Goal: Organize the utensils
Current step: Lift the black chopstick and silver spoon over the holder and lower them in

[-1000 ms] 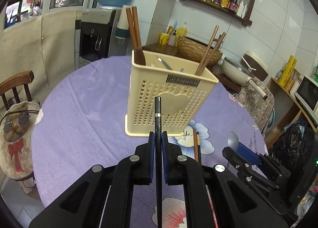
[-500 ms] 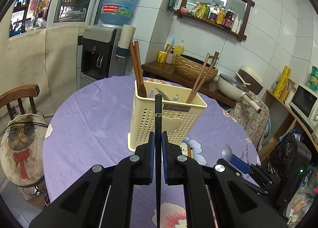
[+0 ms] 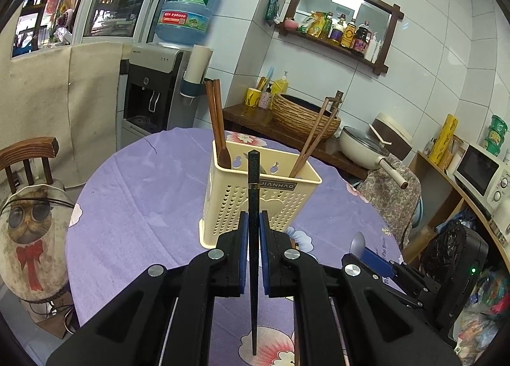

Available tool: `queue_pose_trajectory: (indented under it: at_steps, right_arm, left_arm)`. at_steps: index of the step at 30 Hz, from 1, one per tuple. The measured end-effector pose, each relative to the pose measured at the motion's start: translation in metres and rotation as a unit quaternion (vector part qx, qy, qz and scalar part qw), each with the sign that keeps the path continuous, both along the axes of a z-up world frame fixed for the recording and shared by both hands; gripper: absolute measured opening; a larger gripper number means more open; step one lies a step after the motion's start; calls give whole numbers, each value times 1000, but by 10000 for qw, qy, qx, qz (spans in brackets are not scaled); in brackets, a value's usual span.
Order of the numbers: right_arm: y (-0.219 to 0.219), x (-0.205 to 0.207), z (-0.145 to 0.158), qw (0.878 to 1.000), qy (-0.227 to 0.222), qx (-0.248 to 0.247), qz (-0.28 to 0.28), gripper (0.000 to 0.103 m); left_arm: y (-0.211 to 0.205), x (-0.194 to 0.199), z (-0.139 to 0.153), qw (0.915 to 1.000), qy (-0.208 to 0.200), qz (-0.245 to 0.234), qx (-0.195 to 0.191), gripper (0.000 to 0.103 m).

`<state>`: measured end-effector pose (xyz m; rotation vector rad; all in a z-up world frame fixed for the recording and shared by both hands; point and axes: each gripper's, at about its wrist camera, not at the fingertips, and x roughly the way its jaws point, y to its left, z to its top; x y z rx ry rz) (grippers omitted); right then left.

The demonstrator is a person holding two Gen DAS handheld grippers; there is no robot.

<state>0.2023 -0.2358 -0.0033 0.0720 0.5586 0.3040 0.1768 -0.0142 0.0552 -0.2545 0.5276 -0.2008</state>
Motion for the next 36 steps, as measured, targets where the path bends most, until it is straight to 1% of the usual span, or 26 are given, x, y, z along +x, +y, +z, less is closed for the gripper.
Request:
queue_pose_trajectory:
  at_steps: [7, 19, 31, 36]
  right_arm:
    - [0, 4, 10, 9999, 2, 71, 115, 35]
    - [4, 12, 31, 9994, -150, 129, 271, 35]
    - [13, 25, 64, 9978, -422, 102, 503, 35]
    - [17, 35, 83, 9966, -517, 173, 616, 35]
  left_arm:
    - [2, -2, 10, 9999, -131, -66, -13, 7]
    - [-2, 0, 29, 9991, -351, -218, 59, 7]
    - [-2, 11, 62, 9975, -580, -413, 37, 7]
    - [-1, 19, 83, 9964, -683, -502, 27, 7]
